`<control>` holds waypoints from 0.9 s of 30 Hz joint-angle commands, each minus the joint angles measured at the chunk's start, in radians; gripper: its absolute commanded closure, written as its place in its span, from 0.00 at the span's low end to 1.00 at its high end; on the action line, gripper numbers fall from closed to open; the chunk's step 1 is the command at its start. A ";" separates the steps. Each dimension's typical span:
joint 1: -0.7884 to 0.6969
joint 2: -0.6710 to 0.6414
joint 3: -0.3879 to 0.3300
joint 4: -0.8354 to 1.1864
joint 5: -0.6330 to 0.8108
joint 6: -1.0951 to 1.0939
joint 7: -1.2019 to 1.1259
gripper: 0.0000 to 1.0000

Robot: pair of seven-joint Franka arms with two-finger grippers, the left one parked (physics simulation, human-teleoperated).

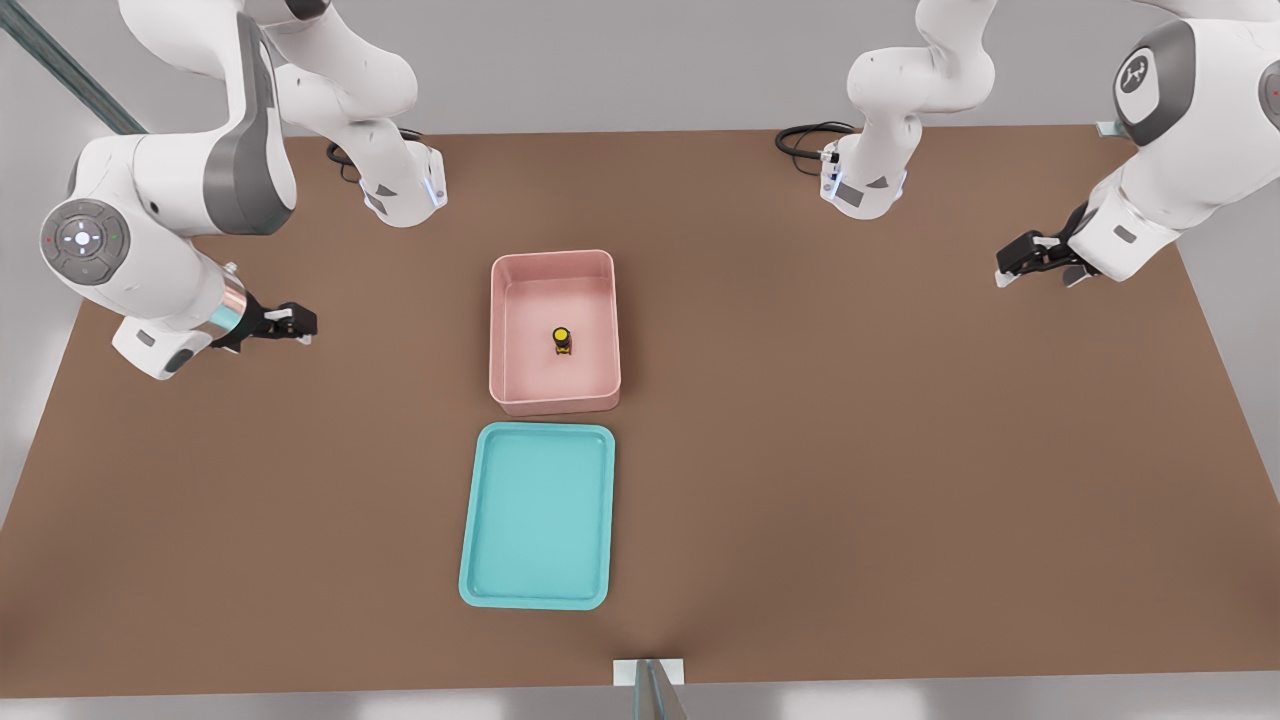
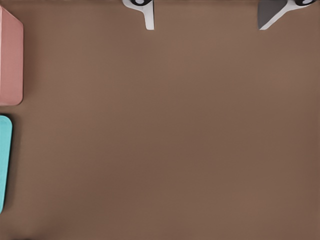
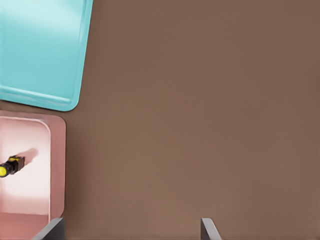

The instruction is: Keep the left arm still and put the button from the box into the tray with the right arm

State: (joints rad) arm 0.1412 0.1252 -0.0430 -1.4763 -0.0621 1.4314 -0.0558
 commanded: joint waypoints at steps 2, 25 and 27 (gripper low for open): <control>0.000 0.002 0.002 0.001 0.015 -0.008 -0.024 0.00; 0.503 0.212 0.173 -0.713 -0.002 1.179 1.136 0.00; 0.503 0.223 0.172 -0.722 -0.002 1.198 1.136 0.00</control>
State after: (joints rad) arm 0.6440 0.3470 0.1294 -2.1909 -0.0534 2.4610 0.6970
